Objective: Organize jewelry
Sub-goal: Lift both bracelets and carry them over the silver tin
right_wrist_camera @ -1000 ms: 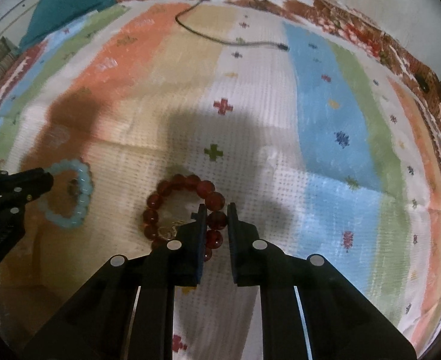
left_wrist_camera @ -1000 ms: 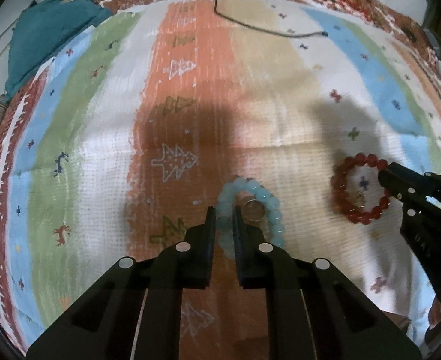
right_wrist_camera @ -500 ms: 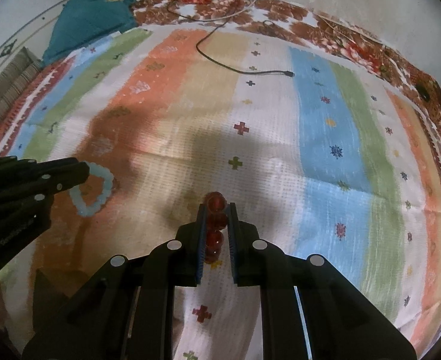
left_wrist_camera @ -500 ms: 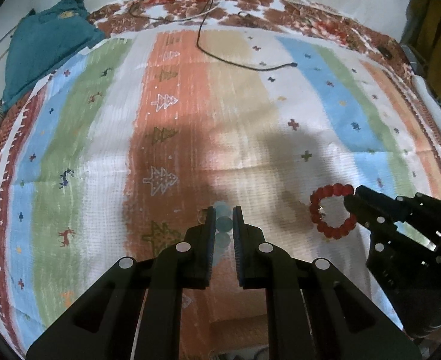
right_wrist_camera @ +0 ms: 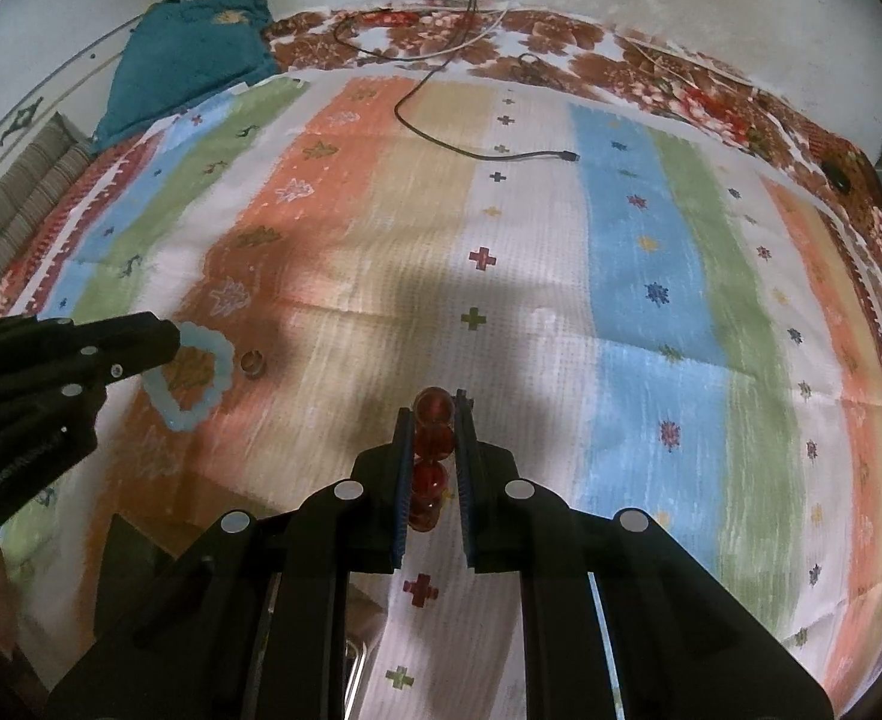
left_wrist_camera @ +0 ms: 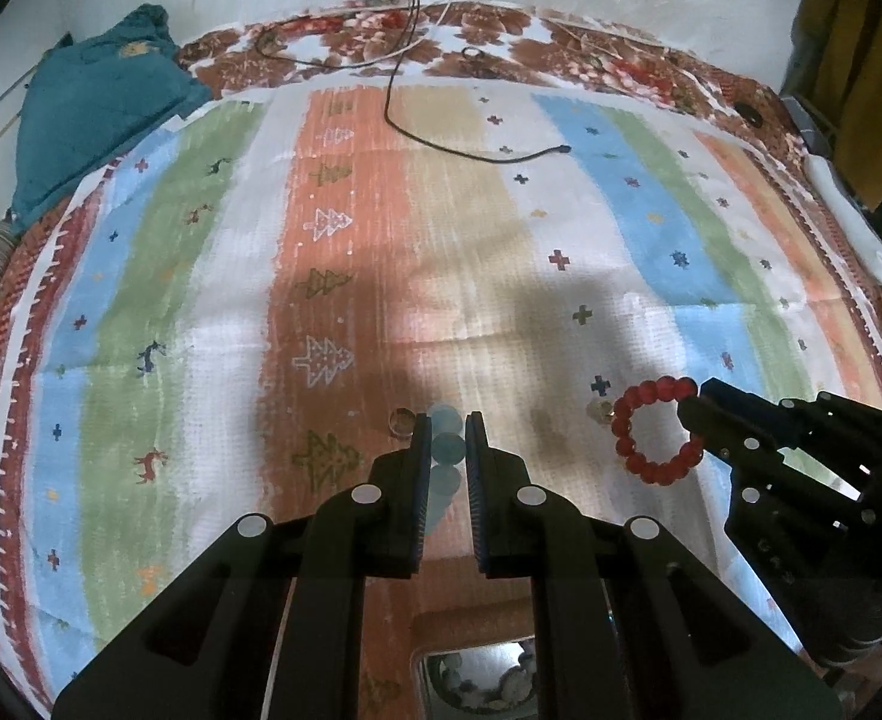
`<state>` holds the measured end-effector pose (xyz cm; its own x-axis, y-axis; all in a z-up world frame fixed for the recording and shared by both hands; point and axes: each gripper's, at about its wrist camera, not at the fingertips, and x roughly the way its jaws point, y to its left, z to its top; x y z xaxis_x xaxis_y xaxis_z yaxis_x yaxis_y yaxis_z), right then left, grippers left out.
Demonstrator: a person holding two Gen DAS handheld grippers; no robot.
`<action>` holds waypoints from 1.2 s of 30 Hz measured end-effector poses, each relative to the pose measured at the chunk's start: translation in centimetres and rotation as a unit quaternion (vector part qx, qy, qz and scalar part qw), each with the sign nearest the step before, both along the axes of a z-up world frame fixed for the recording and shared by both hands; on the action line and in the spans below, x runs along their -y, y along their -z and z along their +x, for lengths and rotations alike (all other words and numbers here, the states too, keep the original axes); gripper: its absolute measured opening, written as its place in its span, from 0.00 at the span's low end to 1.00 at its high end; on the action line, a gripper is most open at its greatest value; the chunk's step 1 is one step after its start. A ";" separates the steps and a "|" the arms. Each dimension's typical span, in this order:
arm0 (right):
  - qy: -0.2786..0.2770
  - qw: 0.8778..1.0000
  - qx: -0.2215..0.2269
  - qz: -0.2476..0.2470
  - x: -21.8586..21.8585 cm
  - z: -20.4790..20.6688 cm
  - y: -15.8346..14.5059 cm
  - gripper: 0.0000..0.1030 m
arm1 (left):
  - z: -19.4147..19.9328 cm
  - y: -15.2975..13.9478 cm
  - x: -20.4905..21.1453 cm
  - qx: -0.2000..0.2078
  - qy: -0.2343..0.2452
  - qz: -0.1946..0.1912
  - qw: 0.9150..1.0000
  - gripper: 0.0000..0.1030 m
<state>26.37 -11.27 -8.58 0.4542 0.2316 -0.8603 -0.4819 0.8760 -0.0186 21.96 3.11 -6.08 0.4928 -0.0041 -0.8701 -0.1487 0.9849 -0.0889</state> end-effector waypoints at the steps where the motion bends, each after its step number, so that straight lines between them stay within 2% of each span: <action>1: 0.000 1.000 0.000 0.001 0.1 -0.1 -0.1 0.14 | -0.1 -0.2 -0.1 0.002 0.000 -0.001 1.000 0.11; 36: -0.014 0.998 0.051 0.042 1.8 -5.5 -4.1 0.14 | -5.9 -4.2 2.0 0.056 0.020 0.000 0.998 0.11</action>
